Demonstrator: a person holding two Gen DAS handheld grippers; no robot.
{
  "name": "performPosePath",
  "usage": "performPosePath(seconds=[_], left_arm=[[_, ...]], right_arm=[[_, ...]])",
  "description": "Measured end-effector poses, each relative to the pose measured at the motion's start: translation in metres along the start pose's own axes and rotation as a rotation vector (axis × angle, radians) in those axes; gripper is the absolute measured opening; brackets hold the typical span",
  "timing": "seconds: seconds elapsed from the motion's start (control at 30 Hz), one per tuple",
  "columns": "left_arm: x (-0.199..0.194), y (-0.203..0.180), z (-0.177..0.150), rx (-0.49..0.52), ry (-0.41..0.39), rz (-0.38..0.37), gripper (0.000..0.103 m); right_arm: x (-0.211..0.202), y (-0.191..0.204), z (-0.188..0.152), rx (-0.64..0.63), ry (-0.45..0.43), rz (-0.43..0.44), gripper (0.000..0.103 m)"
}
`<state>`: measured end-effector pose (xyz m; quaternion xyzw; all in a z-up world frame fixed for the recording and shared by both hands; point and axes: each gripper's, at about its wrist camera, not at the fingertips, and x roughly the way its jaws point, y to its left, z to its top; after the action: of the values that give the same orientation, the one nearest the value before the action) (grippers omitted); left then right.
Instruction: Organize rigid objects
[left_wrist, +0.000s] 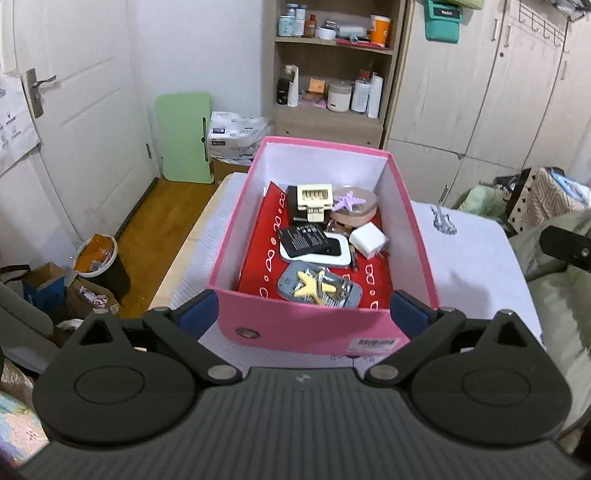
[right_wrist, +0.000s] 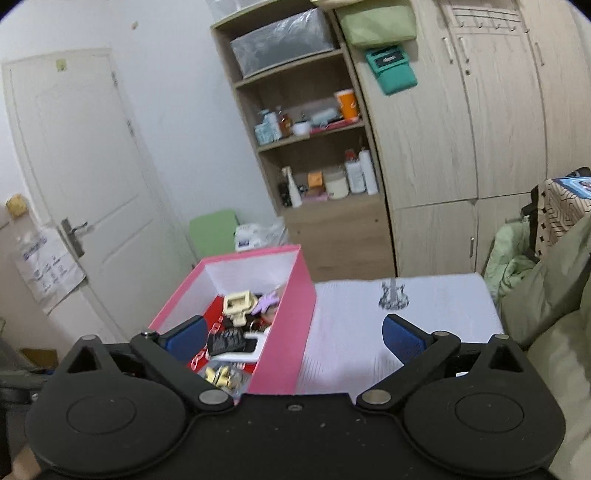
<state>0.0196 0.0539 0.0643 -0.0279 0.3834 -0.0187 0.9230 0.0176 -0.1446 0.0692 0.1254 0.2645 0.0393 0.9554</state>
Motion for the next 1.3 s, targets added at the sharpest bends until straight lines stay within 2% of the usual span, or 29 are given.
performPosePath(seconds=[0.17,0.3,0.43,0.7,1.0,1.3], left_arm=[[0.005,-0.005,-0.009,0.005,0.029,-0.007,0.100],[0.004,-0.007,-0.015,0.012,0.027,0.018,0.100],[0.004,-0.005,-0.019,-0.002,0.043,-0.007,0.101],[0.004,-0.005,-0.027,0.003,0.045,-0.003,0.101],[0.002,-0.014,-0.030,0.034,0.016,0.030,0.103],[0.005,-0.018,-0.034,0.044,0.017,0.023,0.103]], right_arm=[[-0.007,0.004,-0.008,-0.029,0.030,-0.017,0.102],[-0.007,0.009,-0.015,-0.051,0.058,-0.045,0.102],[-0.007,0.011,-0.020,-0.064,0.115,-0.038,0.101],[-0.011,0.015,-0.026,-0.094,0.124,-0.047,0.101],[-0.008,0.006,-0.026,-0.080,0.126,-0.094,0.101],[-0.005,-0.003,-0.032,-0.062,0.130,-0.119,0.101]])
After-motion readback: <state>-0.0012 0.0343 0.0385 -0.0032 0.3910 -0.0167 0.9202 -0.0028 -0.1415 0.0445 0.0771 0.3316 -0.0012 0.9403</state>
